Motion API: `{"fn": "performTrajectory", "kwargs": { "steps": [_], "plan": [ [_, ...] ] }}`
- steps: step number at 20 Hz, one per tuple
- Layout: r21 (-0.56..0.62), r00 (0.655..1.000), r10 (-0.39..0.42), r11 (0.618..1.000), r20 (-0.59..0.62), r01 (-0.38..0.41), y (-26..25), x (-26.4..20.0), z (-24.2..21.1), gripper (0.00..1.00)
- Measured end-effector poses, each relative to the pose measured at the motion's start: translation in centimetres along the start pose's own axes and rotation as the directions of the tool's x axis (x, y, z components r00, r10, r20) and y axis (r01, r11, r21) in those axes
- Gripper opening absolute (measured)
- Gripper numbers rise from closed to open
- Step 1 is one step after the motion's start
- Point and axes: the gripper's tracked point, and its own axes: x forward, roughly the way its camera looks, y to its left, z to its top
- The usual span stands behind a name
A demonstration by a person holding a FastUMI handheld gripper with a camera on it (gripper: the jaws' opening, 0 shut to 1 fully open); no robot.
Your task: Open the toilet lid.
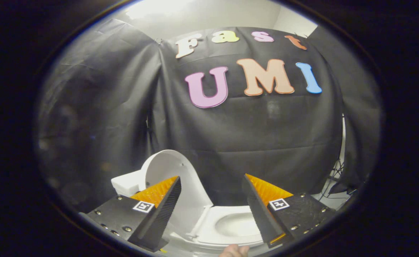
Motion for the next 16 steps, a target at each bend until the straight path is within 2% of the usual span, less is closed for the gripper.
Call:
{"fn": "performTrajectory", "kwargs": {
  "steps": [2,4,7,16],
  "plan": [
    [-0.001,0.999,-0.040,0.999,-0.006,0.040,-2.7,-0.7,-0.2,1.00],
    [0.033,0.999,-0.031,0.999,-0.014,0.032,-4.2,-1.5,-0.6,1.00],
    [0.043,0.996,-0.075,0.996,-0.043,0.077,-8.0,-2.7,-1.4,1.00],
    [-0.126,0.984,-0.175,0.978,-0.042,0.169,-16.0,-7.7,-1.6,1.00]
  ]
}}
